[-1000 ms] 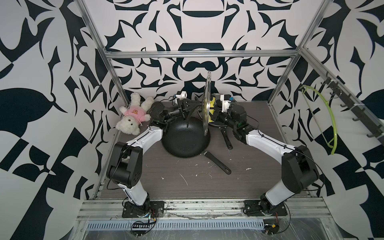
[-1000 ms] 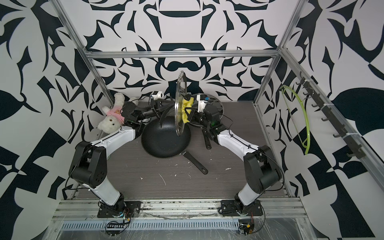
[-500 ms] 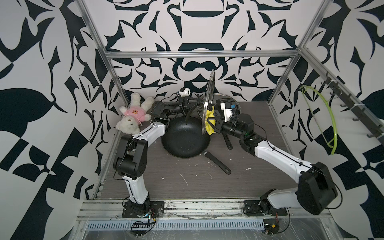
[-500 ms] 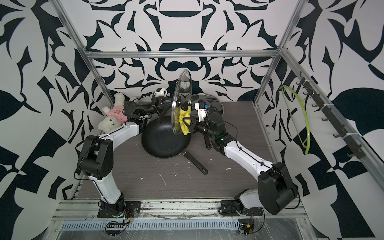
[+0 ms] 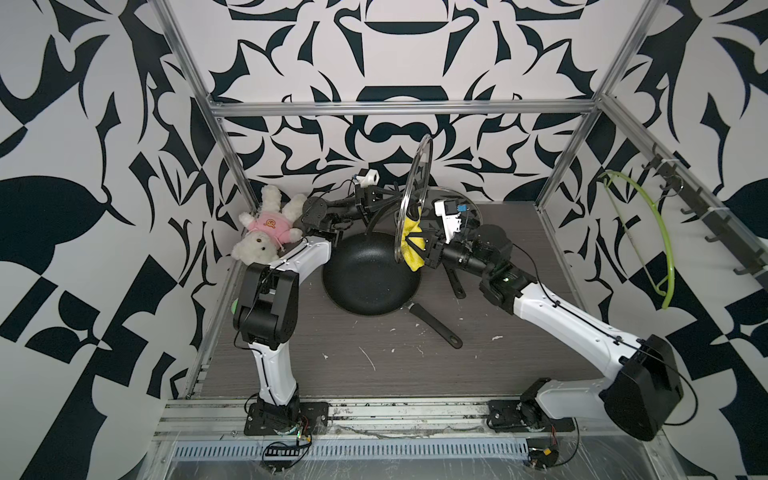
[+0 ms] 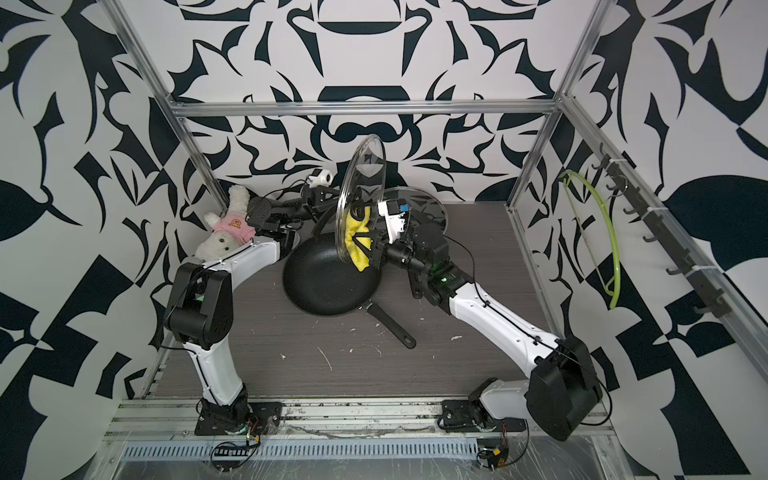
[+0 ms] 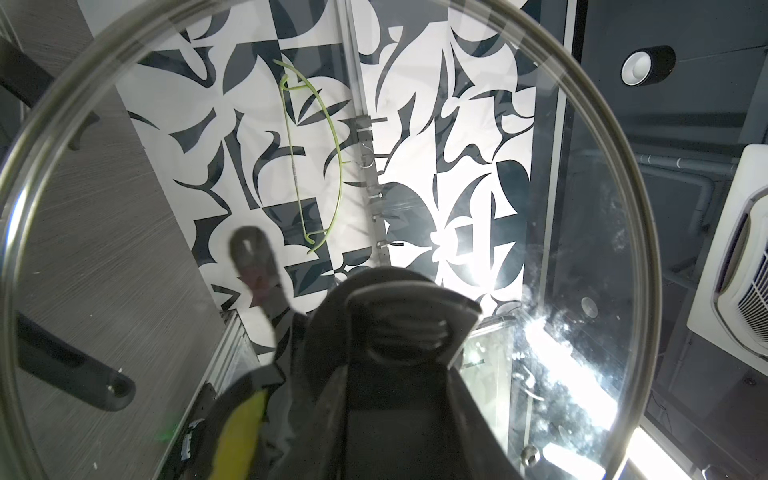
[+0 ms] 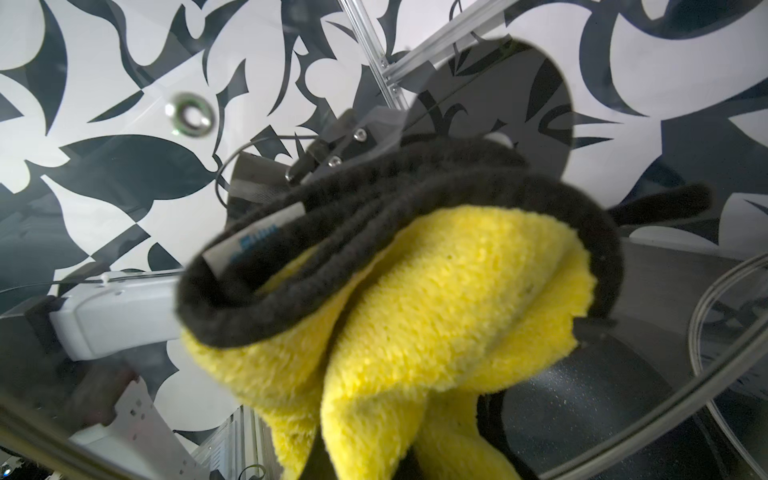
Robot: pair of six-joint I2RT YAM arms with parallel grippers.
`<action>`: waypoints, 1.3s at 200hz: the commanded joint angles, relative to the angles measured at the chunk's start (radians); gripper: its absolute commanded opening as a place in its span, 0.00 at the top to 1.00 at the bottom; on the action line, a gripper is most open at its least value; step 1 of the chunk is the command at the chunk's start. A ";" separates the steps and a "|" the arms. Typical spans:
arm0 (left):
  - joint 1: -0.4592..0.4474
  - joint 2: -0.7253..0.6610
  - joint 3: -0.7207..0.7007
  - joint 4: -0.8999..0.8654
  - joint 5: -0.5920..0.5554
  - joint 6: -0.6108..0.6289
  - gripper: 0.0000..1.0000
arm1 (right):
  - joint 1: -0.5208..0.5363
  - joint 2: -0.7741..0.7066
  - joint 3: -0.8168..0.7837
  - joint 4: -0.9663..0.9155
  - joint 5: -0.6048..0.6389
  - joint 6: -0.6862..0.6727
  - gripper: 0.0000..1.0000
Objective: Wipe the pot lid with a cloth
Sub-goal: Wipe the pot lid.
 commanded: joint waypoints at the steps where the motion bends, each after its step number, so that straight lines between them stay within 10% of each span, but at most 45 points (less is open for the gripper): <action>1: -0.015 0.002 0.058 0.108 -0.081 0.010 1.00 | 0.033 -0.040 0.084 0.093 -0.068 -0.028 1.00; 121: -0.016 0.015 0.016 0.109 -0.054 -0.008 1.00 | -0.070 0.111 0.385 -0.056 0.241 -0.065 1.00; 260: -0.042 -0.004 0.007 0.109 -0.098 -0.157 1.00 | -0.238 0.334 0.397 -0.084 0.130 0.048 1.00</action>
